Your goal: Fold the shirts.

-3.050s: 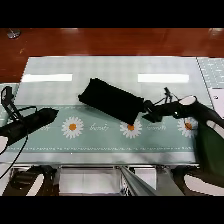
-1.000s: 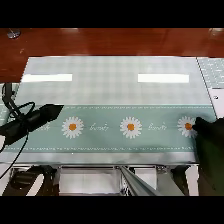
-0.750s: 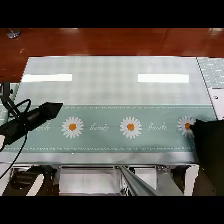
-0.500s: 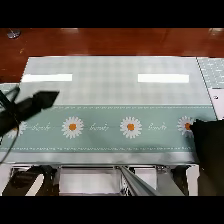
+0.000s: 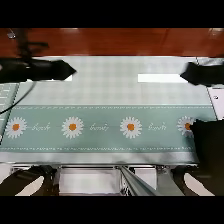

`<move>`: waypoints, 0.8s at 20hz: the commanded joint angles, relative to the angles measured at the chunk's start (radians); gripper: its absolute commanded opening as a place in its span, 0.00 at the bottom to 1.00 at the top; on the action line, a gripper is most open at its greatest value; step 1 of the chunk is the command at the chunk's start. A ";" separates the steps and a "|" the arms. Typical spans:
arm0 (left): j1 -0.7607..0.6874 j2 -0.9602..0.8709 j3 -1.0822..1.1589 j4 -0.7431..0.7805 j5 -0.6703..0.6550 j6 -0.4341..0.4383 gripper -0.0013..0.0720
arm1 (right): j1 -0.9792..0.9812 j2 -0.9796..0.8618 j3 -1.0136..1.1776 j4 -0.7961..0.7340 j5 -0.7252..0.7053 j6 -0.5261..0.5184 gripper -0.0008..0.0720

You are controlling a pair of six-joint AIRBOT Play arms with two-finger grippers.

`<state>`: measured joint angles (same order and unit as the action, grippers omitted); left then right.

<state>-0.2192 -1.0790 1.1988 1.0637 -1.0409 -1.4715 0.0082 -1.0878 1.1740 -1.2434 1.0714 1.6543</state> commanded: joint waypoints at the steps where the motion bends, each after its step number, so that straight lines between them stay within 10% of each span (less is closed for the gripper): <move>1: -0.042 -0.155 0.029 0.225 -0.100 -0.183 0.05 | 0.217 -0.221 0.056 -0.311 0.042 0.104 0.05; 16: -0.024 -0.203 -0.070 0.290 -0.120 -0.157 0.05 | 0.172 -0.359 0.057 -0.363 0.153 0.211 0.05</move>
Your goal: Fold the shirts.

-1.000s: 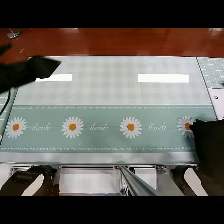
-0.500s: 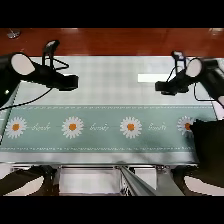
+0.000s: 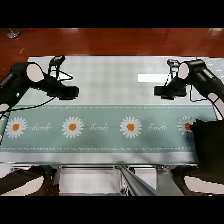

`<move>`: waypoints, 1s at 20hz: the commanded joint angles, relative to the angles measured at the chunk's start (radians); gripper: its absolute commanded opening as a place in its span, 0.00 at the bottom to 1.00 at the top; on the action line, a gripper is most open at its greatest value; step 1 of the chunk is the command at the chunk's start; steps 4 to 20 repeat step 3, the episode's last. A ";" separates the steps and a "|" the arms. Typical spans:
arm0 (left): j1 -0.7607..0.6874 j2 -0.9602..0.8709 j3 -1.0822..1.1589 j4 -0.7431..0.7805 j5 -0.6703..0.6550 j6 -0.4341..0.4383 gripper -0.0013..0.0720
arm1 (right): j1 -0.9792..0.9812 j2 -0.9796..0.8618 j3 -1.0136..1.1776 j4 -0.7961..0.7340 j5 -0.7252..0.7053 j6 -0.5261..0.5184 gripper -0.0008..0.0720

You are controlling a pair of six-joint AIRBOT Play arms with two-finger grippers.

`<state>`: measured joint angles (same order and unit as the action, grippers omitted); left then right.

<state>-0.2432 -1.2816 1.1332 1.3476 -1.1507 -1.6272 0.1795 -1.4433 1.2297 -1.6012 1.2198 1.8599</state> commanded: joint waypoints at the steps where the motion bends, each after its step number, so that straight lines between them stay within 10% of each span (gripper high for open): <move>1: 0.000 -0.001 -0.005 0.006 -0.010 -0.001 0.05 | 0.001 -0.003 0.001 -0.005 0.004 0.006 0.05; 20: 0.000 -0.001 -0.005 0.006 -0.010 -0.001 0.05 | 0.001 -0.003 0.001 -0.005 0.004 0.006 0.05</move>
